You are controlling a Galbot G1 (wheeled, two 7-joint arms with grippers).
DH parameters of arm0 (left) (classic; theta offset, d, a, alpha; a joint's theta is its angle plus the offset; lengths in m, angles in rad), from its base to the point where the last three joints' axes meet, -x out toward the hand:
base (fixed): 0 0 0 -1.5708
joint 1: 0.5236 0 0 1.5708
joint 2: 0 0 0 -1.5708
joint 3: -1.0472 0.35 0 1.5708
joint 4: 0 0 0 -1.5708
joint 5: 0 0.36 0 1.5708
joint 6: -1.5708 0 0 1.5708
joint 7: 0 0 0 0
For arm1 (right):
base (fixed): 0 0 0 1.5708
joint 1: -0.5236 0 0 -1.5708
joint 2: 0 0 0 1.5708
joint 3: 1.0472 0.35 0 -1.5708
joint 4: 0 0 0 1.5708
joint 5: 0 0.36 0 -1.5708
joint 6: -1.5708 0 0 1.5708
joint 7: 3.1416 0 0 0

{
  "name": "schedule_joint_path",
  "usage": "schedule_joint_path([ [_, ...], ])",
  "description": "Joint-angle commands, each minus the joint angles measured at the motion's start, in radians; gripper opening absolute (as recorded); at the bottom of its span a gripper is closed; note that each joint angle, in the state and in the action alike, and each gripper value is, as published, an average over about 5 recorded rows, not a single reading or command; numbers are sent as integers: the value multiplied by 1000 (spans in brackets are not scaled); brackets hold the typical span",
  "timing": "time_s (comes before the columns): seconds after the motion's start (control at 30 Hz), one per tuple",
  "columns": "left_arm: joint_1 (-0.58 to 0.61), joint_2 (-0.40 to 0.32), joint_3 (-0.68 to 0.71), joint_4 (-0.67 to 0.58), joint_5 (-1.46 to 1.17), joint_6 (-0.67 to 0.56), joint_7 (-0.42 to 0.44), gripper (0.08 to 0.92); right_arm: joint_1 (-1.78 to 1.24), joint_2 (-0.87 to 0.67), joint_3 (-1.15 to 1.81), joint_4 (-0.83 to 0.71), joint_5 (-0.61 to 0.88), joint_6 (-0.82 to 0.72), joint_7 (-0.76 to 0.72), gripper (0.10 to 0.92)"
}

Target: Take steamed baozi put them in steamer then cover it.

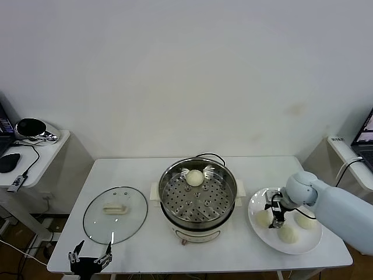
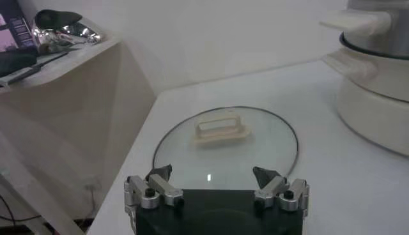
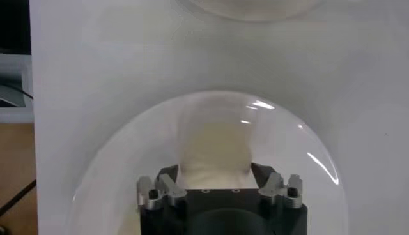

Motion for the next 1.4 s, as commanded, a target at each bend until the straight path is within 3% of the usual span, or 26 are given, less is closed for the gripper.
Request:
schedule_joint_path([
  [0.03,1,-1,2,-3,1,0,0,823,-1,0,4,1,-1,0,3,642],
  [0.47,-3,-5,10,-29,12,6,7,823,56,-82,31,53,46,-5,-18,604],
  [0.8,-26,4,9,-40,44,16,10,823,539,-142,-181,111,251,-13,-112,602],
  [1.1,-25,7,-4,-69,54,21,7,823,925,74,-470,133,501,-111,-147,609],
  [1.4,14,5,-33,-147,64,40,10,823,896,340,-501,48,598,-169,-86,603],
])
